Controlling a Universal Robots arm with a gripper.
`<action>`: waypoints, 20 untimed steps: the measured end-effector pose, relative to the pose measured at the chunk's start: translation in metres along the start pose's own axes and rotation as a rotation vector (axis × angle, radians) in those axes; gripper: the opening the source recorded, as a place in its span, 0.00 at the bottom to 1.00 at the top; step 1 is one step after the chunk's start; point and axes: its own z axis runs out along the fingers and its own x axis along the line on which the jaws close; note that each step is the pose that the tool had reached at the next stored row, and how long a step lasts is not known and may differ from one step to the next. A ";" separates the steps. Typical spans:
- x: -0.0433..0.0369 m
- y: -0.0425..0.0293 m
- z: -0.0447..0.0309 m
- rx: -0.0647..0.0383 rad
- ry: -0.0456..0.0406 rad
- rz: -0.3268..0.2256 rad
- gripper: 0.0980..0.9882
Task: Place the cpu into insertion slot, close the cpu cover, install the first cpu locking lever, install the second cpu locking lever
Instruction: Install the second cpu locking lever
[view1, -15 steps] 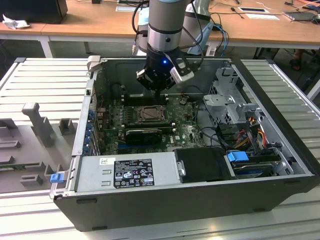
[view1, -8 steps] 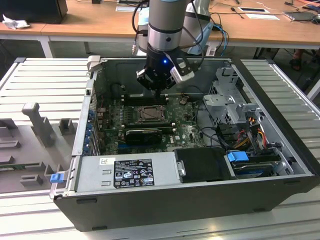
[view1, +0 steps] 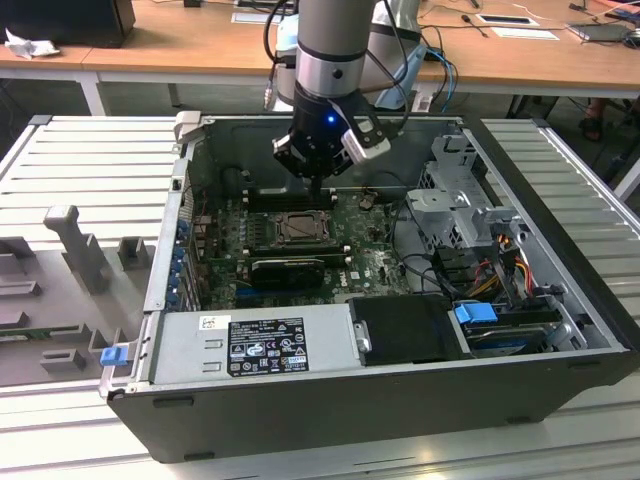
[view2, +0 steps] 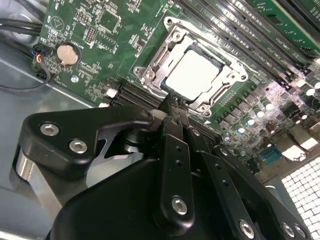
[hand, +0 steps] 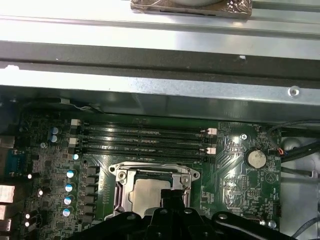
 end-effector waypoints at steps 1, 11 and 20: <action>0.0001 -0.0012 -0.0001 0.000 0.0000 0.000 0.01; 0.0011 -0.0164 -0.0014 0.000 0.0000 0.000 0.01; 0.0015 -0.0229 -0.0020 0.000 0.0000 0.000 0.01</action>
